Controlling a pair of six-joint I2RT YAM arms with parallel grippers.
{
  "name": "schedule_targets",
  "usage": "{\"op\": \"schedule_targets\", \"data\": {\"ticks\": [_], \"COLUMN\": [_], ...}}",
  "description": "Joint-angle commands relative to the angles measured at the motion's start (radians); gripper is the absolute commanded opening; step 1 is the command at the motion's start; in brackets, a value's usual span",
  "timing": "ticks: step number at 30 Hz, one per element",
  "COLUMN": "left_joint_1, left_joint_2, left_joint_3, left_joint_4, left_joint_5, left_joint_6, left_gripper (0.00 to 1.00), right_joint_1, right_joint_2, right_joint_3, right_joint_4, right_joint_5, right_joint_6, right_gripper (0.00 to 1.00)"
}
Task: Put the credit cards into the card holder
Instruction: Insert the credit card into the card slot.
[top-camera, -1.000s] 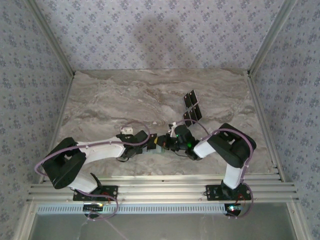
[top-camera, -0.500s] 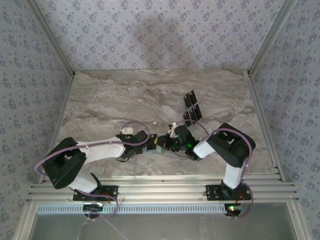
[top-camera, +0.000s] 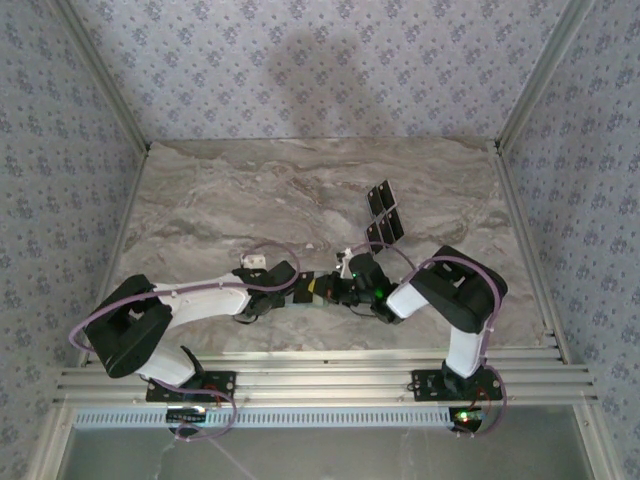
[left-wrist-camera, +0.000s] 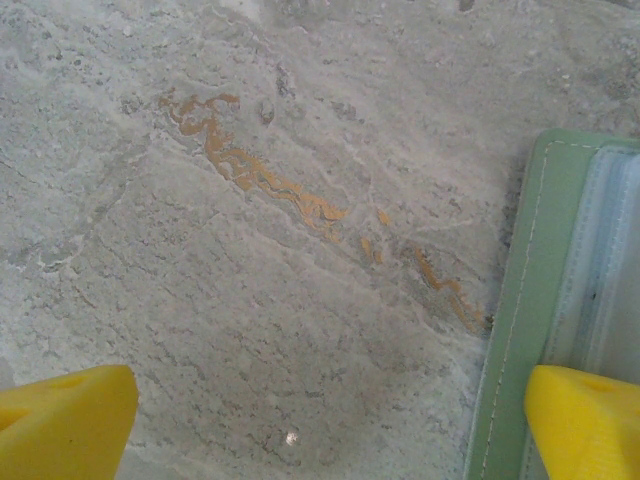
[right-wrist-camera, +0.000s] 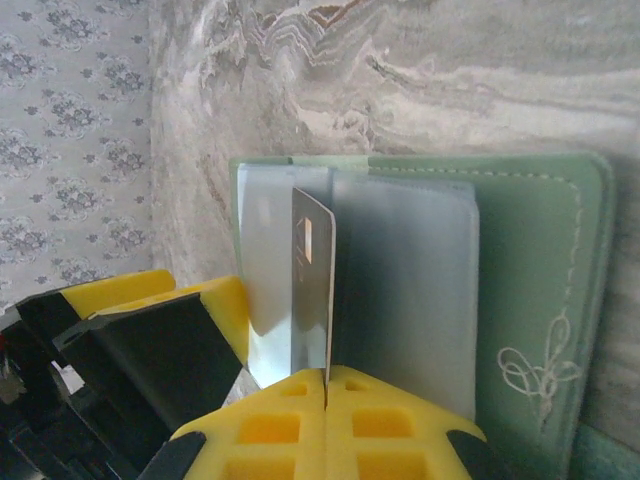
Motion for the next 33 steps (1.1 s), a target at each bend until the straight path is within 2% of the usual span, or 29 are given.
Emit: {"op": "schedule_targets", "data": {"ticks": [1, 33], "left_joint_1": [-0.004, -0.007], "left_joint_2": [0.007, 0.007], "left_joint_3": [-0.026, -0.029], "left_joint_4": [-0.042, -0.038], "left_joint_5": [0.004, 0.007], "left_joint_6": [-0.006, -0.006], "left_gripper": [1.00, 1.00], "right_joint_1": [0.013, 0.037], "right_joint_2": [0.033, 0.095], "right_joint_3": [0.008, 0.092], "right_joint_4": [-0.015, -0.068], "right_joint_5": [-0.013, -0.016], "right_joint_6": [-0.022, -0.007], "right_gripper": [0.00, 0.00]}}
